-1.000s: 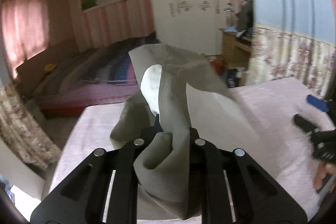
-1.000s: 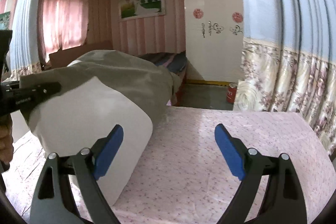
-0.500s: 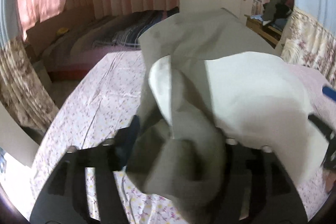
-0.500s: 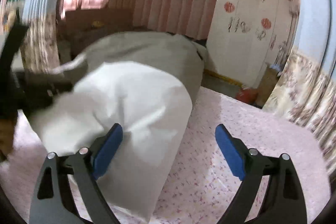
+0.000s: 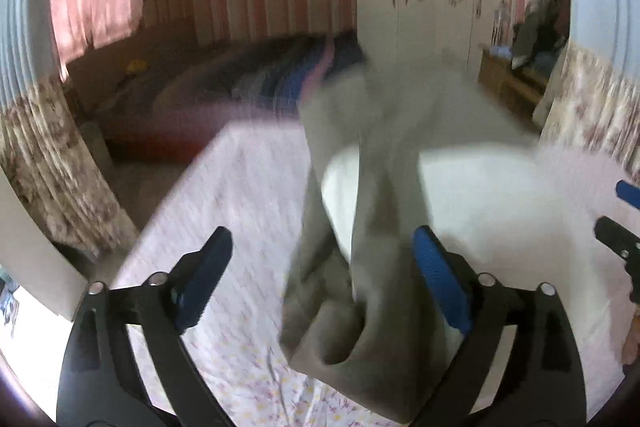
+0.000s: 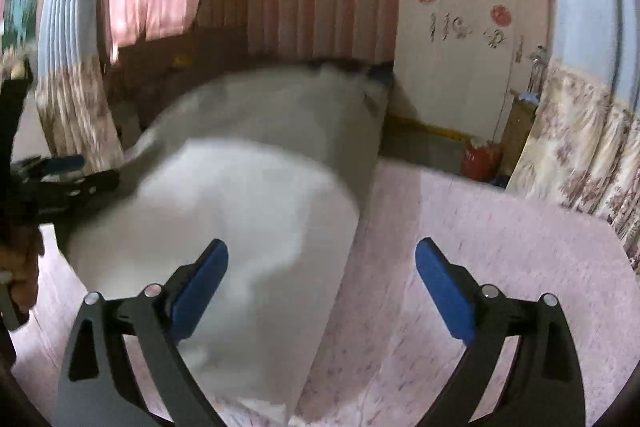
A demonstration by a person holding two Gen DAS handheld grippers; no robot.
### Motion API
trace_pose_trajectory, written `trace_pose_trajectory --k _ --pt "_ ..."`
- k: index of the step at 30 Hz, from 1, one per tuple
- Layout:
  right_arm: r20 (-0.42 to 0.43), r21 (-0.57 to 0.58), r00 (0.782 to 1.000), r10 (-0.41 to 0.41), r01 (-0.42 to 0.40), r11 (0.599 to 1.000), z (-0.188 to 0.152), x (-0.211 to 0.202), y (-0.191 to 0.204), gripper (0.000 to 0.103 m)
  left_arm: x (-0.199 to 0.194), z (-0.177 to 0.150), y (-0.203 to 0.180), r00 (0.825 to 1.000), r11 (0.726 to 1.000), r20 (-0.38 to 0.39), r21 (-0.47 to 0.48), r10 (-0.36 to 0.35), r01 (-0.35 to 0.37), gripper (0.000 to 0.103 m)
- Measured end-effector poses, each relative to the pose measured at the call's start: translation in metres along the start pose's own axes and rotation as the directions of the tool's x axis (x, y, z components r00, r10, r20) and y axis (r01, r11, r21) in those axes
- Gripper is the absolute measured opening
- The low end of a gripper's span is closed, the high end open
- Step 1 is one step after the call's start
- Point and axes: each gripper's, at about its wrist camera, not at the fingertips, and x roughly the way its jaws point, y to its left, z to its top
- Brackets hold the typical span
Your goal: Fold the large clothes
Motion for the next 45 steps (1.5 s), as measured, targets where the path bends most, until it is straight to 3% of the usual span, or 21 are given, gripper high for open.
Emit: trace_pose_trajectory --k 2,5,10,12,14,18,20,25,29,31,33,36,40,45 --pt "0.039 0.016 0.999 -0.013 0.012 1.0 0.018 0.0 -0.001 0.1 -0.017 0.02 -0.004 0.997 1.0 0.07 0.008 0.013 -0.014 0.1" --pt "0.077 0.062 0.996 -0.043 0.039 0.997 0.04 0.019 0.0 0.1 -0.013 0.042 -0.024 0.995 1.0 0.096 0.03 -0.003 0.0 0.1" --pt "-0.004 0.152 0.999 -0.052 0.052 0.987 0.045 0.077 -0.001 0.1 0.049 0.05 -0.05 1.0 1.0 0.012 0.021 -0.011 0.01 0.1" --pt "-0.041 0.184 0.998 -0.045 0.052 0.982 0.042 0.097 -0.001 0.1 0.063 0.049 -0.049 1.0 1.0 0.016 -0.006 -0.018 0.018 0.1" --pt "-0.07 0.223 0.997 -0.037 0.051 0.974 0.035 0.111 -0.005 0.1 0.078 0.043 -0.047 1.0 0.999 0.011 -0.021 0.026 -0.026 0.1" --pt "-0.128 0.2 0.99 -0.061 0.086 0.976 0.014 0.137 -0.001 0.1 0.111 0.016 -0.046 0.999 0.999 -0.035 -0.015 0.034 -0.035 0.1" --pt "-0.124 0.214 0.991 -0.047 0.073 0.974 0.006 0.143 -0.003 0.1 0.115 0.012 -0.041 0.999 0.999 -0.034 -0.045 0.024 -0.025 0.1" --pt "-0.142 0.154 0.985 -0.102 0.124 0.98 0.004 0.156 0.004 0.1 0.126 0.012 -0.035 0.998 0.997 -0.065 -0.082 -0.011 0.005 0.1" --pt "-0.137 0.193 0.988 -0.066 0.092 0.977 0.013 0.148 -0.008 0.1 0.128 0.014 -0.028 0.995 0.993 -0.086 -0.107 -0.053 0.044 0.1" --pt "-0.065 0.22 0.992 -0.104 0.116 0.968 0.029 0.132 -0.019 0.1 0.125 0.022 -0.025 0.992 0.991 -0.102 -0.116 -0.074 0.062 0.1" --pt "-0.02 0.263 0.993 -0.115 0.117 0.958 0.047 0.125 -0.028 0.1 0.113 0.036 -0.021 0.994 0.99 -0.072 -0.123 -0.079 0.07 0.1" --pt "-0.018 0.248 0.994 -0.109 0.111 0.962 0.068 0.138 -0.028 0.1 0.099 0.062 -0.025 0.998 0.993 -0.009 -0.1 -0.069 0.067 0.1" --pt "-0.035 0.212 0.995 -0.097 0.102 0.972 0.08 0.163 -0.022 0.1 0.104 0.096 -0.035 0.998 1.0 0.056 -0.02 -0.007 0.008 0.1" --pt "-0.116 0.162 0.988 -0.106 0.124 0.979 0.082 0.205 -0.018 0.101 0.149 0.105 -0.034 0.999 0.999 -0.01 -0.005 0.042 -0.042 0.1"
